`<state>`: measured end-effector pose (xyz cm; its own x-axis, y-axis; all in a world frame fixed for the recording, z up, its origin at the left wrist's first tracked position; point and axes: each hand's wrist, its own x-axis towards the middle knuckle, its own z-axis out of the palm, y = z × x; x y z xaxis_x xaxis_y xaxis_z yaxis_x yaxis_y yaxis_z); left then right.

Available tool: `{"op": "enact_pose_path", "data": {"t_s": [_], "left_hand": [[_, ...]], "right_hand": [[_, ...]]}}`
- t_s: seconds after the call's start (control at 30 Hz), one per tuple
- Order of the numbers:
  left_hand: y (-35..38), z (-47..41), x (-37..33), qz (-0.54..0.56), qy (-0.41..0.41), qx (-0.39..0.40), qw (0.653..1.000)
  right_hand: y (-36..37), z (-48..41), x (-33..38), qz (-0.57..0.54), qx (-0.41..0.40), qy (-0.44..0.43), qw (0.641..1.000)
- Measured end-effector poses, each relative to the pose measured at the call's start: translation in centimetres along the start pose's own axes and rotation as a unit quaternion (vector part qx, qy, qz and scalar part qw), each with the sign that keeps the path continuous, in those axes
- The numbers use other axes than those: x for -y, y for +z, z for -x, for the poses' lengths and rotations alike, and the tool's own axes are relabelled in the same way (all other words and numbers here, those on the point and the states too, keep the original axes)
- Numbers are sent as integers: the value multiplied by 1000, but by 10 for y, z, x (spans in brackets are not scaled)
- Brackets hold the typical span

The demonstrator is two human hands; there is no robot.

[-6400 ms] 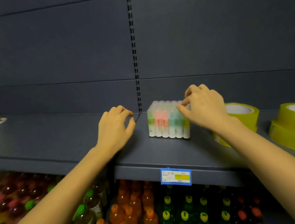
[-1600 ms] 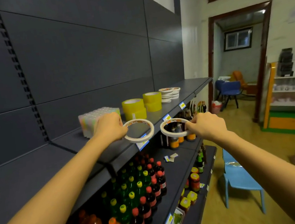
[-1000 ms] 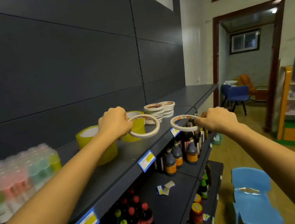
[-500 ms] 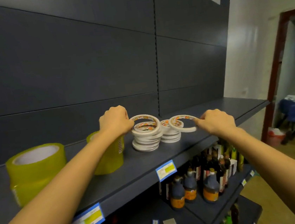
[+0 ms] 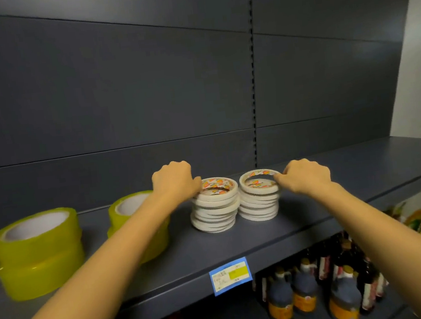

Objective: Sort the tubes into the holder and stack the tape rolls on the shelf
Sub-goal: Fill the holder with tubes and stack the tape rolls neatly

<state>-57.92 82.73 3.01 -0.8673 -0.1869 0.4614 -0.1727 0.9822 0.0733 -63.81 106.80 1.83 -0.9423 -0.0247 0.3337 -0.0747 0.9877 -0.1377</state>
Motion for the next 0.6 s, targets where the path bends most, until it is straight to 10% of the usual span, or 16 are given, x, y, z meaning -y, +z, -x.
{"op": "enact_pose_path", "data": {"t_s": [0.2, 0.6], "left_hand": [[-19, 11, 37, -65, -5, -97, 993], [-90, 119, 199, -216, -121, -155, 956]], "right_hand": [[-9, -8, 19, 125, -76, -52, 988], [-34, 75, 248, -179, -72, -453, 870]]}}
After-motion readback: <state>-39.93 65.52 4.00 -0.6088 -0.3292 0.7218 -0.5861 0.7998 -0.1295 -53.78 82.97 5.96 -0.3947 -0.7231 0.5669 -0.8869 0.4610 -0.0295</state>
